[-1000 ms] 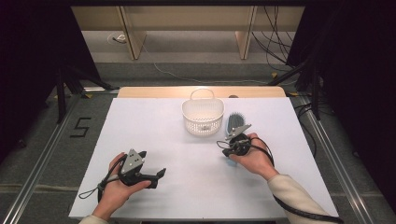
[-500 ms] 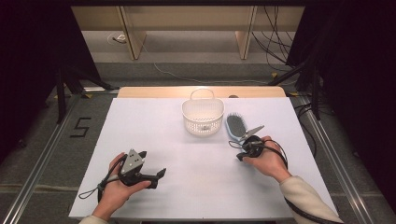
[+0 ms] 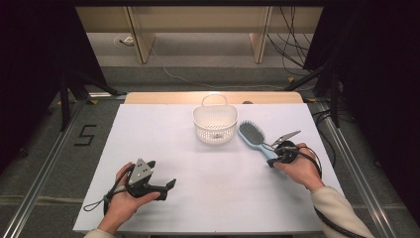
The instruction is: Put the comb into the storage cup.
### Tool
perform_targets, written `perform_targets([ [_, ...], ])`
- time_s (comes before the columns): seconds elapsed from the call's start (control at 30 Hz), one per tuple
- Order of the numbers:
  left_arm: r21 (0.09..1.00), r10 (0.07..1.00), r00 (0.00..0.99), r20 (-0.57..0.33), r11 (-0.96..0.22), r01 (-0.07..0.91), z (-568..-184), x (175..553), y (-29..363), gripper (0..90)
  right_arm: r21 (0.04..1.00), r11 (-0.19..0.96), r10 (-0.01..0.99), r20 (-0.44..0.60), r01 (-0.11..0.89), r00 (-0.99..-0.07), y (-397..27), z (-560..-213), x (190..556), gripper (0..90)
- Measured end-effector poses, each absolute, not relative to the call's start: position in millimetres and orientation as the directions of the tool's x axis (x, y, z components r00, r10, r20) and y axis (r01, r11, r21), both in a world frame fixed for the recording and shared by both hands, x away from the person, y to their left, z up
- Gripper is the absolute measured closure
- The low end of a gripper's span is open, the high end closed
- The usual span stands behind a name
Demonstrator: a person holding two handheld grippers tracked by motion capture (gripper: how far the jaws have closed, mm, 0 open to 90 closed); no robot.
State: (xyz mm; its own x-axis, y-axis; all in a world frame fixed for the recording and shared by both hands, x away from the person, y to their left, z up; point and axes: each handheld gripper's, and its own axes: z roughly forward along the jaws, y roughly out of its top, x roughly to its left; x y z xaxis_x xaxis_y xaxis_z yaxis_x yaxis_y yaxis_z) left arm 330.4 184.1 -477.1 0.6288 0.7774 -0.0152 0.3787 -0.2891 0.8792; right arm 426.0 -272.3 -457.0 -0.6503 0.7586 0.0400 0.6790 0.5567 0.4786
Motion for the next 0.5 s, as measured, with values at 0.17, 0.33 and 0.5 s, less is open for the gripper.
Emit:
perform_targets([
  [0.17, 0.879, 0.779, 0.627, -0.013, -0.29, 0.379, -477.1, 330.4, 184.1, 4.4, 0.486, 0.537, 0.778, 0.031, 0.689, -0.628, -280.1, -458.2, 427.4, 90.0],
  [0.33, 0.879, 0.779, 0.626, -0.014, -0.289, 0.379, -477.0, 330.5, 184.6, 4.4, 0.522, 0.514, 0.778, 0.052, 0.68, -0.627, -281.7, -456.8, 426.0, 90.0],
  [0.5, 0.88, 0.781, 0.625, -0.014, -0.287, 0.379, -477.1, 330.7, 185.0, 4.4, 0.625, 0.46, 0.761, 0.088, 0.63, -0.643, -285.9, -455.3, 421.1, 84.1],
])
